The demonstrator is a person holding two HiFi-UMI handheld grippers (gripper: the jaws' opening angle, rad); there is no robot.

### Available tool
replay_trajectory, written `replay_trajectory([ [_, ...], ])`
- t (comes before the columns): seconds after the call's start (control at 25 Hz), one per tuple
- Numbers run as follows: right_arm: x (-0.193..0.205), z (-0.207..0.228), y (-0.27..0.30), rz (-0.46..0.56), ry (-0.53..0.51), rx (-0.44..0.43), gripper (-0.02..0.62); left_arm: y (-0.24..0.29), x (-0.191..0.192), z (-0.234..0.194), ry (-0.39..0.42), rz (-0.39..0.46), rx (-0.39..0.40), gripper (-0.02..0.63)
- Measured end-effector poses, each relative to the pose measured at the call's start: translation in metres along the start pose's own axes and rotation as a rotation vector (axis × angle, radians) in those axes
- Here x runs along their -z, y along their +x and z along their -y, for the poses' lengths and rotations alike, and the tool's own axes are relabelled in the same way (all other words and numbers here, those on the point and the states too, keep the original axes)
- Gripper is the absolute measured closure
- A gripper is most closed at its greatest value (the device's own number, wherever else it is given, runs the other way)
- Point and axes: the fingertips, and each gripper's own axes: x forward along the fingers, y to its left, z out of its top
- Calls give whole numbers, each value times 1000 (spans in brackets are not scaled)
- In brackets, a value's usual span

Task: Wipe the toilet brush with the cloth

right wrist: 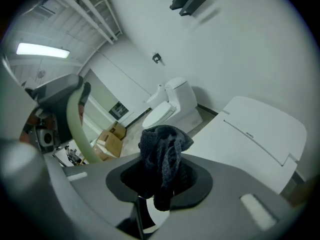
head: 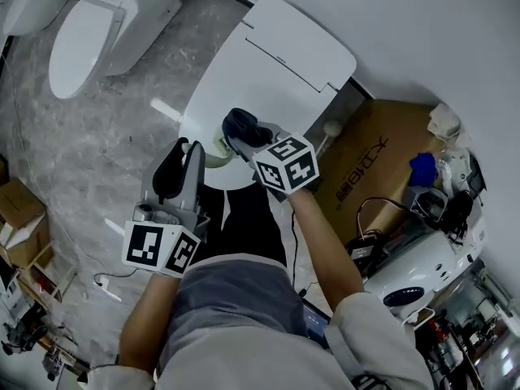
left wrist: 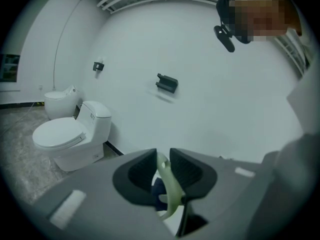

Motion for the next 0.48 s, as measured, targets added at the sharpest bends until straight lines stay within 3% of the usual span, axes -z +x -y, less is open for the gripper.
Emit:
replay_trajectory([
  [0.48, 25, 30, 63, -162, -40, -69, 494, 0, 1, -2, 24, -5, 0, 606],
])
